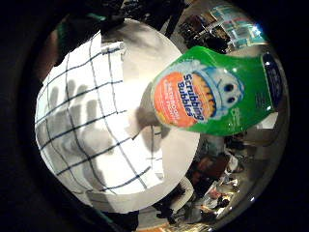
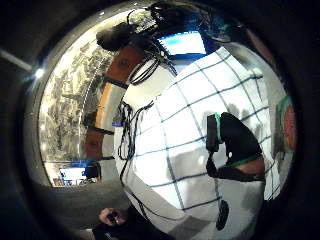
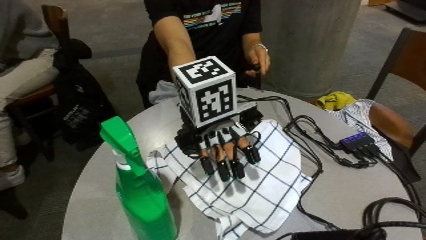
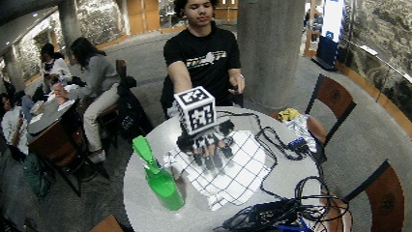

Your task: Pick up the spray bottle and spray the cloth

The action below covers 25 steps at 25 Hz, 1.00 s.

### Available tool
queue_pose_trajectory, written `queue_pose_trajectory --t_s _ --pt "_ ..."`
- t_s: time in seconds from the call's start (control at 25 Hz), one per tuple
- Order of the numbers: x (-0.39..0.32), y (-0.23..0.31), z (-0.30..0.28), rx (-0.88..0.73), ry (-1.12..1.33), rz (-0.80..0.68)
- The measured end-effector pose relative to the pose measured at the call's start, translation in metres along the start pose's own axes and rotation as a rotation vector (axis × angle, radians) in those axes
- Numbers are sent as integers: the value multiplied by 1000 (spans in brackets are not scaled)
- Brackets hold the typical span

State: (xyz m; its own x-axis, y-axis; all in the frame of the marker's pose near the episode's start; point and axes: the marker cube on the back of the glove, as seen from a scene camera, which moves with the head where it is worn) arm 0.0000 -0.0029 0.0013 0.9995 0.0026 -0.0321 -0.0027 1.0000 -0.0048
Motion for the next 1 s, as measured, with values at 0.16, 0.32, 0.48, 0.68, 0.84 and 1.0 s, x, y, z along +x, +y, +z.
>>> queue_pose_trajectory --t_s 0.16,0.32,0.48,0.68,0.84,1.0 --pt "2 -3 0 -4 29 15" --pt "7 -3 -2 -14 51 31" --pt "9 -1 -3 -17 58 35" --pt "8 -2 1 -27 57 35" --pt "12 1 -1 -18 63 37" --pt "25 11 -7 13 71 46"
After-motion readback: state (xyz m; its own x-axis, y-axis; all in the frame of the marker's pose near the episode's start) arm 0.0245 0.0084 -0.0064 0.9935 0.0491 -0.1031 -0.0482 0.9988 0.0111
